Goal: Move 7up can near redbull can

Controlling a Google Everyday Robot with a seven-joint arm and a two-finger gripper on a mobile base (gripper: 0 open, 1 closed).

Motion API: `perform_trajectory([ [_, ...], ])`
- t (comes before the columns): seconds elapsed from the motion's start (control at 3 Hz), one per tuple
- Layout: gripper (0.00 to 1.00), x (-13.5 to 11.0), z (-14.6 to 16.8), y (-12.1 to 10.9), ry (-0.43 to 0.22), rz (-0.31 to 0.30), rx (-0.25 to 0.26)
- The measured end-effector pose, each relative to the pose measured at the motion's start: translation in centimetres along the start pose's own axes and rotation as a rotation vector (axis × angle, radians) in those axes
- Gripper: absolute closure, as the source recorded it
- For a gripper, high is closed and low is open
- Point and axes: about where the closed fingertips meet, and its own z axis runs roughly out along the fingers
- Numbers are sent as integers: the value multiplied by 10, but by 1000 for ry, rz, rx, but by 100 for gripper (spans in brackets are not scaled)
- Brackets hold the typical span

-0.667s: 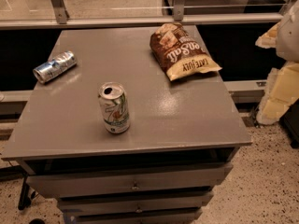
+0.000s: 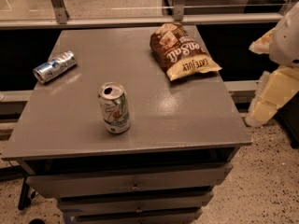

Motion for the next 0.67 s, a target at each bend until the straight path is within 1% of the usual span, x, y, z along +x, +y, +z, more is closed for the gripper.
perform_trajectory([
  [0.33,0,-38,32,17,-181,82,-59],
  [0.67,0,-81,49,36,-359,132,-132],
])
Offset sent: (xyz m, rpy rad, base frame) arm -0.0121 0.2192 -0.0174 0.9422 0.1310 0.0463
